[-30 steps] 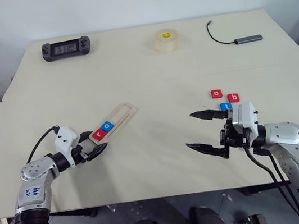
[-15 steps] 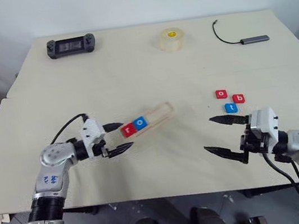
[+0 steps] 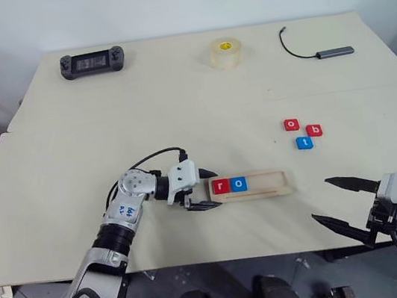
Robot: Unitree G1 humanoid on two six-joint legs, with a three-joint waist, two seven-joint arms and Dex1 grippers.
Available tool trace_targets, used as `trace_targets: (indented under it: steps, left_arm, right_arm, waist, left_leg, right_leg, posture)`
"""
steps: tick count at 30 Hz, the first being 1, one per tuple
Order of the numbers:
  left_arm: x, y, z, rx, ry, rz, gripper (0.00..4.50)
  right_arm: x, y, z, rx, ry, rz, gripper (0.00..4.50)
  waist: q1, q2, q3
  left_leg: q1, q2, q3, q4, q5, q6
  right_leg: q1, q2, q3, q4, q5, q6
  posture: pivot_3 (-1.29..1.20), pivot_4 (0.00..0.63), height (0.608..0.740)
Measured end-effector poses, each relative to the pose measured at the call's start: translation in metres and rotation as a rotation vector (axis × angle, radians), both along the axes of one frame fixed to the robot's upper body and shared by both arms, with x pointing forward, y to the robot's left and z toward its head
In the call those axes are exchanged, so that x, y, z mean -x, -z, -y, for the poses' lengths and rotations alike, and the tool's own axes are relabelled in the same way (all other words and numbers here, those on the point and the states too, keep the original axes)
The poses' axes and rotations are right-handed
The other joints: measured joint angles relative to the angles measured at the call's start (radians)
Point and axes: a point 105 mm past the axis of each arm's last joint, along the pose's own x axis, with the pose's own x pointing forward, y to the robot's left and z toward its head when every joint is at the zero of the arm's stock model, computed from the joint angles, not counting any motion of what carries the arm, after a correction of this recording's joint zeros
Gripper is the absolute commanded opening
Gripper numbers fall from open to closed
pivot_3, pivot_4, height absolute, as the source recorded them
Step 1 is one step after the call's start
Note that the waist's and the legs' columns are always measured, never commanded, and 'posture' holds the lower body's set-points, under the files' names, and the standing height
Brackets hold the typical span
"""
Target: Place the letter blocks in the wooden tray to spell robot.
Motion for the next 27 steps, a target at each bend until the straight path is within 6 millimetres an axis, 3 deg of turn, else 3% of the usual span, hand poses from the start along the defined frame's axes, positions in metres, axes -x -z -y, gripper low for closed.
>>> trace_targets:
  steps: [2, 4, 7, 11, 14, 18, 22, 27]
  left_arm:
    - [0.0, 0.0, 0.0, -0.002, 0.001, -0.004, 4.14]
    - [-0.001, 0.0, -0.001, 0.0, -0.01, -0.011, 4.43]
    - [-0.002, -0.001, -0.004, 0.01, -0.023, -0.017, 4.43]
    - [0.002, -0.006, -0.025, 0.084, -0.049, -0.028, 4.43]
    - [0.014, -0.015, -0.058, 0.144, -0.048, -0.053, 4.43]
    - [0.017, -0.028, -0.088, 0.225, -0.122, 0.007, 4.43]
    - [0.027, -0.04, -0.096, 0.349, -0.154, -0.036, 4.43]
    - [0.035, -0.042, -0.1, 0.351, -0.17, -0.03, 4.43]
  right_arm:
    - [0.003, 0.002, 0.003, -0.006, 0.02, -0.004, 4.5]
    - [0.004, 0.002, 0.004, -0.002, 0.028, 0.001, 4.5]
    - [0.003, 0.001, 0.006, -0.003, 0.043, 0.009, 4.5]
    - [0.004, 0.002, 0.014, -0.01, 0.104, 0.016, 4.5]
    - [0.008, 0.0, 0.03, -0.029, 0.213, 0.04, 4.5]
    - [0.01, 0.0, 0.045, -0.055, 0.322, 0.065, 4.5]
    - [0.013, 0.005, 0.055, -0.059, 0.378, 0.08, 4.5]
    - [0.006, 0.007, 0.065, -0.063, 0.446, 0.121, 4.5]
  waist:
    - [0.0, 0.0, 0.0]
    - [0.0, 0.0, 0.0]
    - [-0.001, 0.0, 0.0]
    - [-0.003, 0.0, 0.0]
    - [-0.003, 0.0, 0.0]
    - [-0.001, 0.0, 0.0]
    - [-0.001, 0.0, 0.0]
    - [-0.006, 0.001, 0.0]
  left_leg:
    - [0.0, 0.0, 0.0, 0.0, 0.0, 0.0]
    - [0.0, 0.0, 0.0, 0.0, 0.0, 0.0]
    - [0.0, 0.0, 0.0, 0.0, 0.0, 0.0]
    - [0.0, 0.001, 0.0, 0.0, 0.0, 0.0]
    - [0.0, 0.001, -0.001, 0.0, 0.0, -0.001]
    - [0.001, 0.0, -0.001, 0.0, 0.0, -0.001]
    - [0.001, 0.0, -0.001, -0.001, 0.0, 0.0]
    - [0.002, 0.0, 0.0, -0.001, 0.0, 0.0]
  right_leg:
    - [0.0, 0.0, 0.0, 0.0, 0.0, 0.0]
    - [0.0, 0.0, 0.0, 0.0, 0.0, 0.0]
    - [0.0, 0.0, 0.0, 0.0, 0.0, 0.0]
    - [-0.001, 0.0, 0.0, 0.0, 0.0, 0.0]
    - [-0.001, 0.0, 0.001, 0.0, 0.0, 0.0]
    - [0.0, -0.001, 0.001, -0.002, 0.0, 0.0]
    - [0.0, -0.002, 0.001, 0.0, 0.0, 0.0]
    - [0.0, -0.002, 0.002, -0.001, 0.0, 0.0]
  posture:
    - [0.0, 0.15, 0.74]
    - [0.0, 0.15, 0.74]
    - [0.0, 0.15, 0.74]
    - [0.0, 0.15, 0.74]
    - [0.0, 0.15, 0.74]
    - [0.0, 0.15, 0.74]
    - [0.0, 0.15, 0.74]
    - [0.0, 0.15, 0.74]
